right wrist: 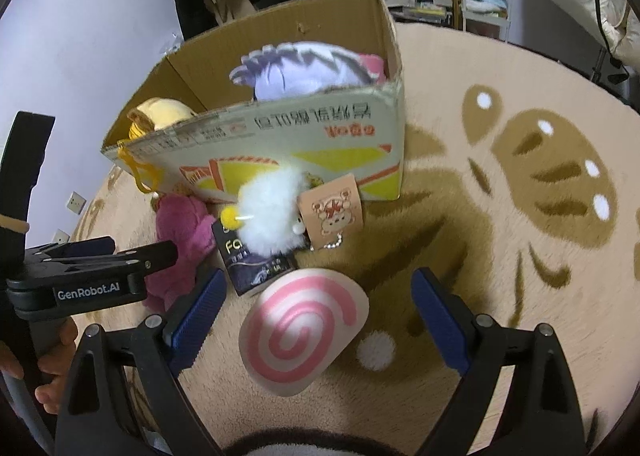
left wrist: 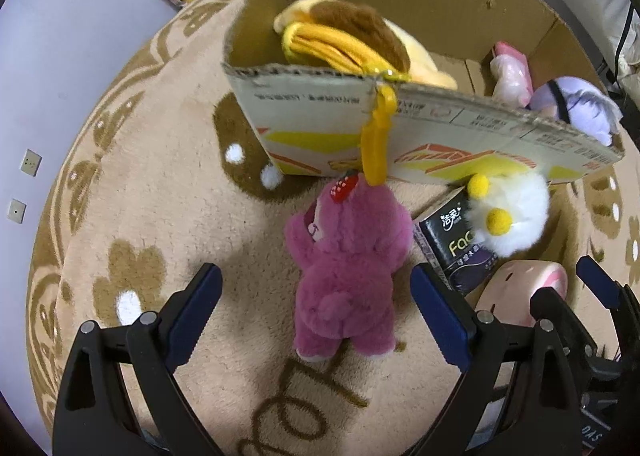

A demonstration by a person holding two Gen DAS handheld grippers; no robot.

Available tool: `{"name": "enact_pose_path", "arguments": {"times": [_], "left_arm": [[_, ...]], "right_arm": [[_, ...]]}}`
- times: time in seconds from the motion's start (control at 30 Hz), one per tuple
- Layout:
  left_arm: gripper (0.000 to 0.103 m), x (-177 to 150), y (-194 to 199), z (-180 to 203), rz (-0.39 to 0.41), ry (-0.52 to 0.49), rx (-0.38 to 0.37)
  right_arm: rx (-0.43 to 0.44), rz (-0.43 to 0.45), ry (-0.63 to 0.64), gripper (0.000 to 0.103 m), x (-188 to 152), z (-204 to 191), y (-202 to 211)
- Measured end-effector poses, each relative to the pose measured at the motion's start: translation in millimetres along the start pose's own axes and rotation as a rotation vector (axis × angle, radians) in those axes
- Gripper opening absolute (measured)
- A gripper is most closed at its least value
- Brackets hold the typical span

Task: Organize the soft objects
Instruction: 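Grasp the pink bear plush with the left gripper while the right grasps the swirl cushion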

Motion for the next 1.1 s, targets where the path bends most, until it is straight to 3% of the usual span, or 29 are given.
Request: {"name": "enact_pose_path", "arguments": {"times": [0.37,0.5,0.63,0.77,0.9,1.1], "left_arm": [[0.094,1,-29,1,-0.067,-0.011,0.018],[0.094,2,-37,1,-0.077,-0.014,0.021],[0.085,3,-44,5,-0.089,-0.022,0.019],[0.072,1,-46,10,-0.088,-0.029,-0.003],[0.05,-1,-43,17,-0.081,-0.042,-0.039],[0.046,-13,-34,27,-0.078,-0.087,0.001]], "right_arm": [[-0.001,-0.064,0.002,0.097,-6,-1,-20],[-0.013,-0.097,0.01,0.086,-10,-2,-27],[-0.014,-0.108,0.013,0.083,-11,-3,-31],[-0.006,-0.106,0.023,0.07,-12,-8,-31],[-0.016,-0.095,0.04,0.06,-12,-11,-29],[-0.03,-0.041,0.057,0.048,-8,-13,-17]]}}
Point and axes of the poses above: each gripper's, at about its wrist camera, not at the fingertips, and y roughly against the way its jaws point, z to its right, x to its top, the point moved 2 cm from there along -y, roughly the way its jaws point, and after that the axes turned 7 degrees about -y, right-handed, at the moved point
